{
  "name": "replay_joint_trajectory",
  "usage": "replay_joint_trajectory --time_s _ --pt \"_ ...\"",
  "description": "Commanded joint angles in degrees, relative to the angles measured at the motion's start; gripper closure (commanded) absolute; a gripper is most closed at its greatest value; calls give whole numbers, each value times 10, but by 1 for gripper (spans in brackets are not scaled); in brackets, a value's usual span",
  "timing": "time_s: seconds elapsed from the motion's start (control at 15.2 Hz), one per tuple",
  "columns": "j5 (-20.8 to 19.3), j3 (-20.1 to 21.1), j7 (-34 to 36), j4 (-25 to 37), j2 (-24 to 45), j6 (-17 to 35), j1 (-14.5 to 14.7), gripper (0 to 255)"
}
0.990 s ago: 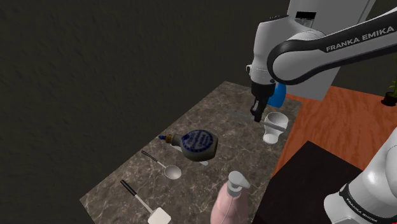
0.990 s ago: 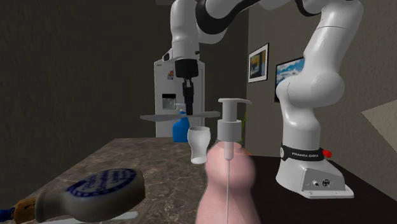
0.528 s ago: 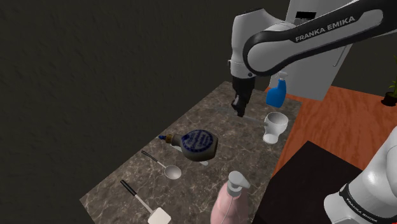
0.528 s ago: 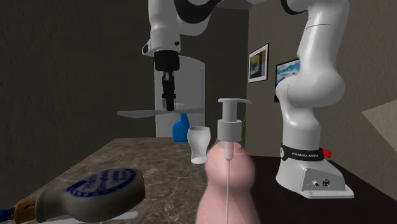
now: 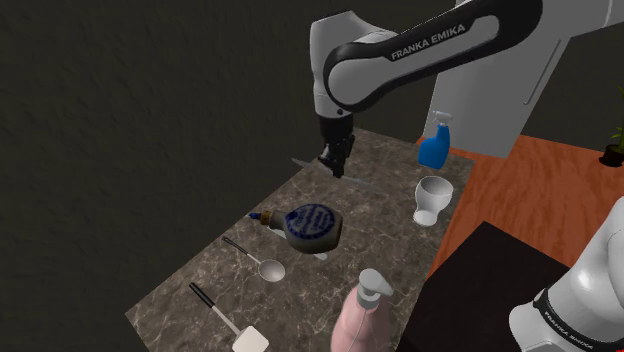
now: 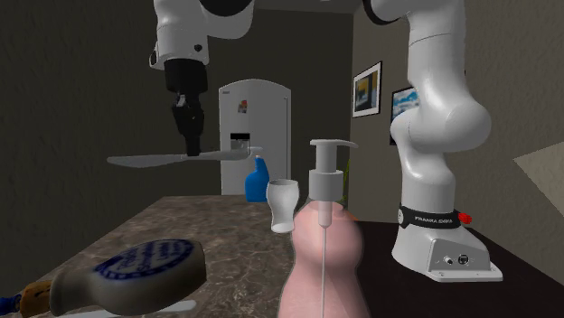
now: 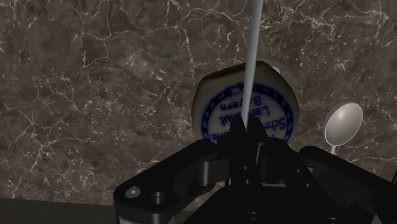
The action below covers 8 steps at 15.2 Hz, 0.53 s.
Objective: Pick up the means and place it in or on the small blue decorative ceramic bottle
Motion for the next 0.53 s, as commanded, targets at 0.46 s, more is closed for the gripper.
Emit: replay_joint_trajectory --time_s 0.46 --pt "-22 13 42 163 134 -30 23 255"
